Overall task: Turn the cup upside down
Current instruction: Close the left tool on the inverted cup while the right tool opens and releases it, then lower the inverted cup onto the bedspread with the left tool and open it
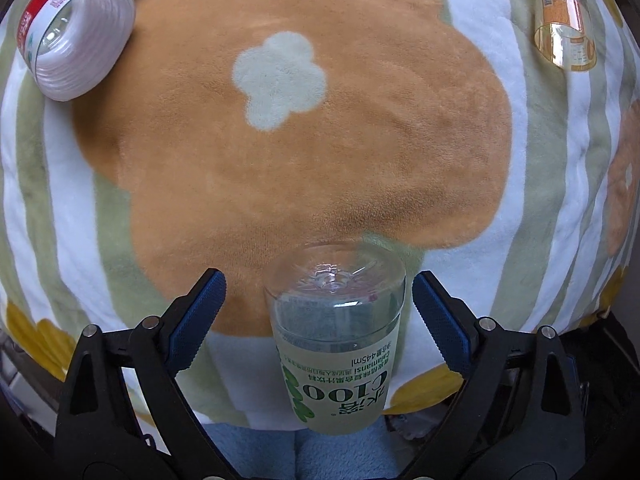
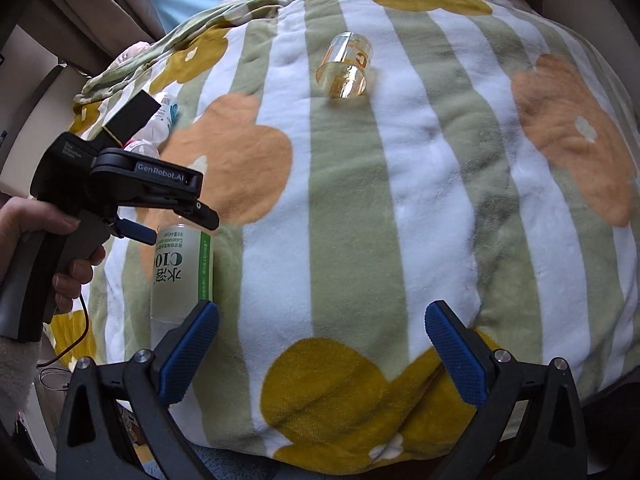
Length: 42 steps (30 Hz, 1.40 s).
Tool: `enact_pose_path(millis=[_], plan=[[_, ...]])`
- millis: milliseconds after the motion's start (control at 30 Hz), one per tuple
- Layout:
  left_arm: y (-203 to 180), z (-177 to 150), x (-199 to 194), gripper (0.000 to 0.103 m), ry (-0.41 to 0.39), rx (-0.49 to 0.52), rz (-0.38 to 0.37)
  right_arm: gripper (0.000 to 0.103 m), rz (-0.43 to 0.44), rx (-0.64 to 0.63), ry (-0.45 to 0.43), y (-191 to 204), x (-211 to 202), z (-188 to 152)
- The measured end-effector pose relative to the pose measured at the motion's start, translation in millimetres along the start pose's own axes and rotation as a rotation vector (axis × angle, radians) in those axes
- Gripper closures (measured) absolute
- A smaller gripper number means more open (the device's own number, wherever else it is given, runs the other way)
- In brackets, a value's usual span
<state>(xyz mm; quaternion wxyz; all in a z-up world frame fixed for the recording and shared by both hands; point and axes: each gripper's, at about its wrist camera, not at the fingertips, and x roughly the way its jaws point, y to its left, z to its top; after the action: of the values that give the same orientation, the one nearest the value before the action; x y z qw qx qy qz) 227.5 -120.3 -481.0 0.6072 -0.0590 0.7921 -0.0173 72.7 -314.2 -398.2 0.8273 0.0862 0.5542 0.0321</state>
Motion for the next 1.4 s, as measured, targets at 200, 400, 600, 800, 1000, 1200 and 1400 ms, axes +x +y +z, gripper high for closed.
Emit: enact_pose_path(millis=[200,400,600,800,1000,1200,1400], plan=[[-4.1,-2.5,18.1,0.034,0.037,-0.01,-0.001,0.0,0.021,0.002,-0.021,-10.3,-0.3,6.4],[-5.1,-11.3,10.9,0.043,-0.021,0.004,-0.043,0.0,0.021,0.013,-0.023,-15.8,0.5,7.3],[-1.3,-44.8,-44.0,0.043,-0.306,0.048,-0.148,0.0,0.025,0.017,-0.054,-15.5,-4.6,9.3],[5.5,-56.5,-76.0,0.043,-0.657,0.089,-0.205,0.0,0.076,0.07,-0.119,-17.3,-2.9,5.5],[5.5,-66.2,-39.2,0.043,-0.813,0.148,-0.182,0.0,0.077,0.049,-0.153,-10.5,14.1,-5.8],[-4.7,-84.6,-34.5,0.043,-0.867,0.184,-0.138,0.0,0.107,0.044,-0.146,-10.9,22.3,-12.7],[-3.8,-97.8,-33.3,0.043,-0.811,0.182,-0.149,0.0,0.124,0.066,-0.128,-12.2,22.7,-14.7]])
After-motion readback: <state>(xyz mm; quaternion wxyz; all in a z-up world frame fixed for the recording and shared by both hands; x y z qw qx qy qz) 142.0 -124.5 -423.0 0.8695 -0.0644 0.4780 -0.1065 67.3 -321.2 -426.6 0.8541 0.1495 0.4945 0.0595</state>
